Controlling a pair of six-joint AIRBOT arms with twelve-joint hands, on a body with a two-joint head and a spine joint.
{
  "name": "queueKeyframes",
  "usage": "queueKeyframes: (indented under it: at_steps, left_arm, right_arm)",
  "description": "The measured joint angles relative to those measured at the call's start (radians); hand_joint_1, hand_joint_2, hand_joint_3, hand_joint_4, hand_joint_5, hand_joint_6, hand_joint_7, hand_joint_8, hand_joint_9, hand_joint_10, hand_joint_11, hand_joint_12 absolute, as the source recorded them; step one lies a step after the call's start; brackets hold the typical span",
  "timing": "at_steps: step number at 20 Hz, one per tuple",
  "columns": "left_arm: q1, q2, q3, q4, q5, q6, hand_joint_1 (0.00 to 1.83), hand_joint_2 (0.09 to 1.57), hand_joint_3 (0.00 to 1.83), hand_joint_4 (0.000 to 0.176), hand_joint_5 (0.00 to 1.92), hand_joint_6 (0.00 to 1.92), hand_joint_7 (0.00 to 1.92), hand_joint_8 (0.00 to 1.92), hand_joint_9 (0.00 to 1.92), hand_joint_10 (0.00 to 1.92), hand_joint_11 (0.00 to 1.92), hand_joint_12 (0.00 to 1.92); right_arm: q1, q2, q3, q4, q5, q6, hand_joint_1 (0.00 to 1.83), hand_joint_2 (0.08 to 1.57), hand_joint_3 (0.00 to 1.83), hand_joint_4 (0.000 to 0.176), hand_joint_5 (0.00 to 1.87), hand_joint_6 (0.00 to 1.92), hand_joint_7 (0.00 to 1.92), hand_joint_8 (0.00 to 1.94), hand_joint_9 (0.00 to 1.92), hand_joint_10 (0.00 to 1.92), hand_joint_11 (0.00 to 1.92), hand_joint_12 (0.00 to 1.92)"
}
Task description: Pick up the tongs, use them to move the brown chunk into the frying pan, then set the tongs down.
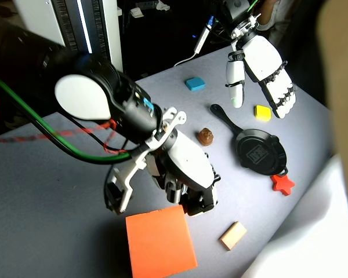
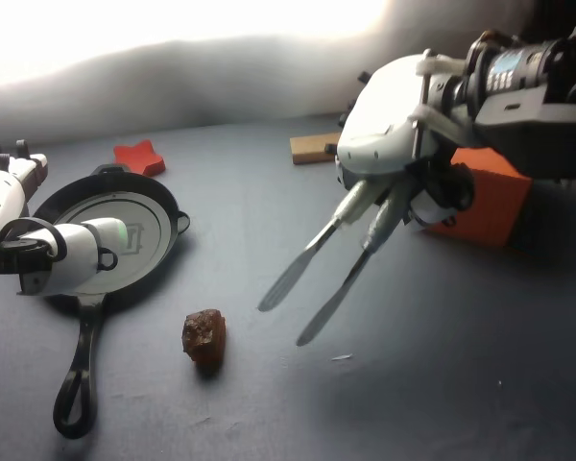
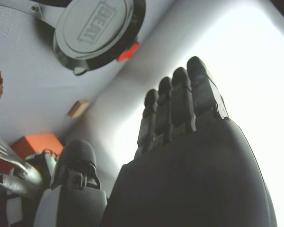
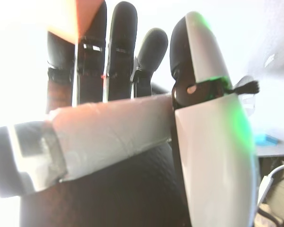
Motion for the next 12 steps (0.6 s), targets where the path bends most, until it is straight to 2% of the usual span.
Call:
queueKeyframes:
  at_steps: [2,3,4,5,6,8,10,11,12]
  left_arm:
    - [0.000,0.000,0.000,-0.009,-0.004,0.000,0.00,1.27,0.00,0.000,0.07,0.00,0.08,0.00,0.06,0.00,0.00,0.20]
    - [-0.001,0.000,0.000,-0.009,-0.006,0.000,0.00,1.26,0.00,0.000,0.07,0.00,0.07,0.00,0.05,0.00,0.00,0.20]
    - [-0.001,0.000,0.000,-0.009,-0.009,0.000,0.00,1.26,0.00,0.000,0.07,0.00,0.07,0.00,0.05,0.00,0.00,0.22]
    - [-0.001,0.000,0.000,-0.010,-0.010,0.000,0.00,1.26,0.00,0.000,0.07,0.00,0.07,0.00,0.05,0.00,0.00,0.21]
    - [-0.001,0.000,0.000,-0.010,-0.010,-0.001,0.00,1.26,0.00,0.000,0.08,0.00,0.08,0.00,0.06,0.01,0.00,0.23]
    - [-0.001,0.000,-0.002,-0.019,-0.022,0.000,0.01,1.26,0.00,0.000,0.09,0.00,0.09,0.00,0.07,0.00,0.00,0.27]
    - [-0.001,0.000,-0.005,-0.021,-0.032,-0.001,0.02,1.26,0.00,0.000,0.09,0.00,0.09,0.00,0.07,0.00,0.00,0.24]
    - [-0.003,0.000,-0.010,-0.020,-0.032,-0.001,0.02,1.26,0.00,0.000,0.09,0.00,0.09,0.00,0.07,0.00,0.00,0.24]
    - [-0.003,0.000,-0.011,-0.020,-0.034,-0.002,0.02,1.26,0.00,0.000,0.09,0.00,0.09,0.00,0.07,0.00,0.00,0.24]
  right_arm:
    - [0.026,0.019,-0.039,-0.002,-0.031,0.061,1.10,1.21,0.00,0.000,0.79,1.26,1.13,0.02,0.97,0.42,0.54,1.41]
    - [0.035,0.028,-0.062,-0.034,-0.045,0.122,1.11,1.21,0.00,0.000,0.80,1.25,1.13,0.02,0.98,0.43,0.54,1.41]
    - [0.039,0.031,-0.090,-0.163,-0.058,0.269,1.11,1.20,0.00,0.000,0.81,1.23,1.14,0.02,0.98,0.44,0.54,1.41]
    - [0.045,0.029,-0.118,-0.349,-0.095,0.428,1.11,1.20,0.00,0.000,0.81,1.23,1.14,0.02,0.98,0.44,0.54,1.41]
    - [0.055,0.029,-0.132,-0.442,-0.144,0.564,1.11,1.21,0.00,0.000,0.79,1.26,1.12,0.01,0.96,0.44,0.54,1.41]
    - [0.058,0.036,-0.161,-0.540,-0.220,0.686,1.10,1.22,0.00,0.000,0.78,1.28,1.10,0.00,0.93,0.44,0.52,1.39]
    - [0.057,0.049,-0.202,-0.566,-0.280,0.790,1.10,1.22,0.00,0.000,0.77,1.29,1.09,0.00,0.92,0.44,0.52,1.38]
    - [0.053,0.050,-0.243,-0.660,-0.315,0.927,1.10,1.22,0.00,0.000,0.77,1.29,1.09,0.00,0.92,0.44,0.52,1.38]
    - [0.050,0.050,-0.251,-0.696,-0.320,0.958,1.10,1.22,0.00,0.000,0.77,1.29,1.09,0.00,0.92,0.44,0.52,1.38]
